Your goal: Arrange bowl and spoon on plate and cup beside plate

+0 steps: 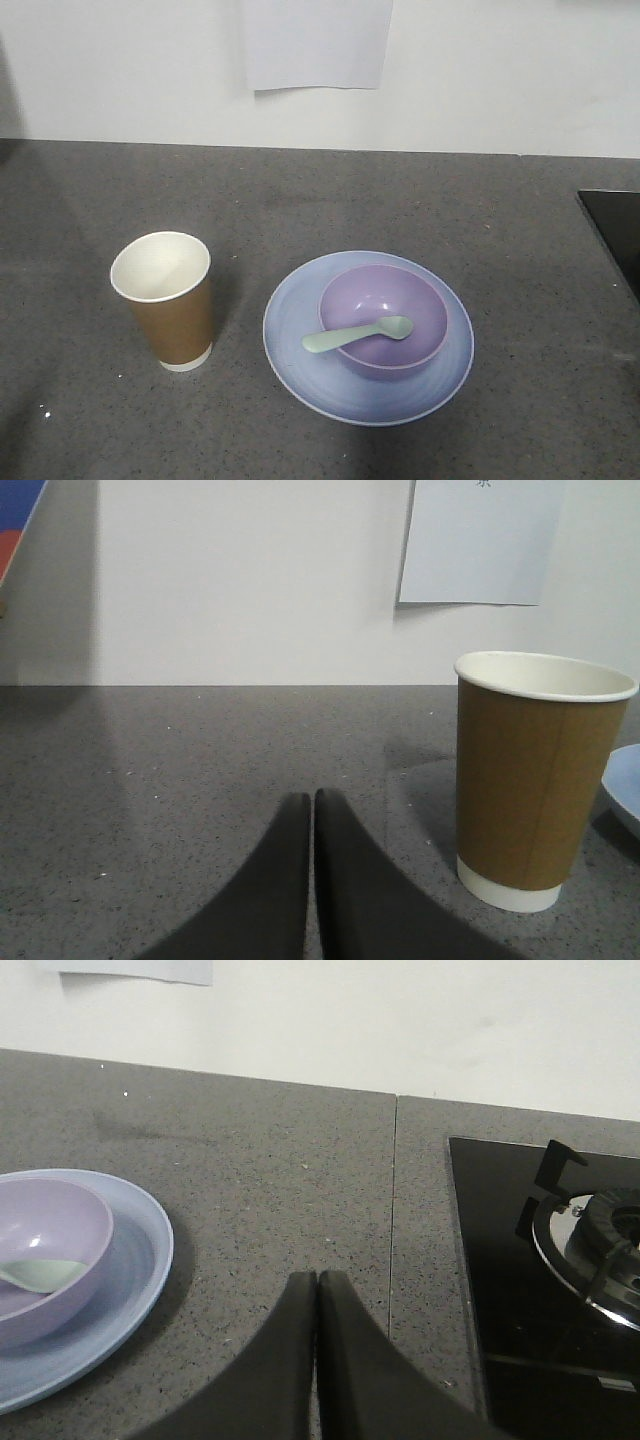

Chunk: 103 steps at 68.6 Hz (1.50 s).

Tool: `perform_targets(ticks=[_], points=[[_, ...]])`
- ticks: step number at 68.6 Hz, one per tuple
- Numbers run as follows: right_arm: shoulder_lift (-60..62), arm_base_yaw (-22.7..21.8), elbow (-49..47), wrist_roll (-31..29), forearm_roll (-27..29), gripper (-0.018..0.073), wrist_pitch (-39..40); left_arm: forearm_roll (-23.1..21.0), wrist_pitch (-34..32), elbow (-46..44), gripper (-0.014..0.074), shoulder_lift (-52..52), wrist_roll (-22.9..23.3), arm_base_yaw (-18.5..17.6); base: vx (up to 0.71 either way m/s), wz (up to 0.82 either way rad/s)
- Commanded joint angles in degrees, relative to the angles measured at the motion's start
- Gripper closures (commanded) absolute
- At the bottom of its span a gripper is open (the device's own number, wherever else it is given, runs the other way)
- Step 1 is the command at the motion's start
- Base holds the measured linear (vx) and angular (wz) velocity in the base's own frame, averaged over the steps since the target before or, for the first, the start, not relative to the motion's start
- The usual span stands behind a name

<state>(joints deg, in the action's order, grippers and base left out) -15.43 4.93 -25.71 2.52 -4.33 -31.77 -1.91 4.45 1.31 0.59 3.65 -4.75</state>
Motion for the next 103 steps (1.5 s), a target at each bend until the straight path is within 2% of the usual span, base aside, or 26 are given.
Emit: perform_targets(ticks=[1, 25, 52, 103], points=[[2.68, -2.01, 3.92, -1.08, 1.78, 0.0570, 10.21, -0.02, -4.45, -0.98, 0.0603, 0.87, 0.27, 0.20, 0.00, 0.00], [16.68, -4.68, 18.69, -0.16, 3.95, 0.0570, 20.02, -0.02, -4.45, -0.98, 0.0603, 0.87, 0.27, 0.20, 0.00, 0.00], [16.56, -4.68, 27.92, 0.65, 5.09, 0.0570, 34.40, -0.02, -4.45, -0.98, 0.0603, 0.87, 0.27, 0.20, 0.00, 0.00], [16.56, -4.68, 27.87, 0.97, 4.89, 0.0570, 34.95, -0.02, -3.56, -0.98, 0.0603, 0.86, 0.27, 0.20, 0.00, 0.00]])
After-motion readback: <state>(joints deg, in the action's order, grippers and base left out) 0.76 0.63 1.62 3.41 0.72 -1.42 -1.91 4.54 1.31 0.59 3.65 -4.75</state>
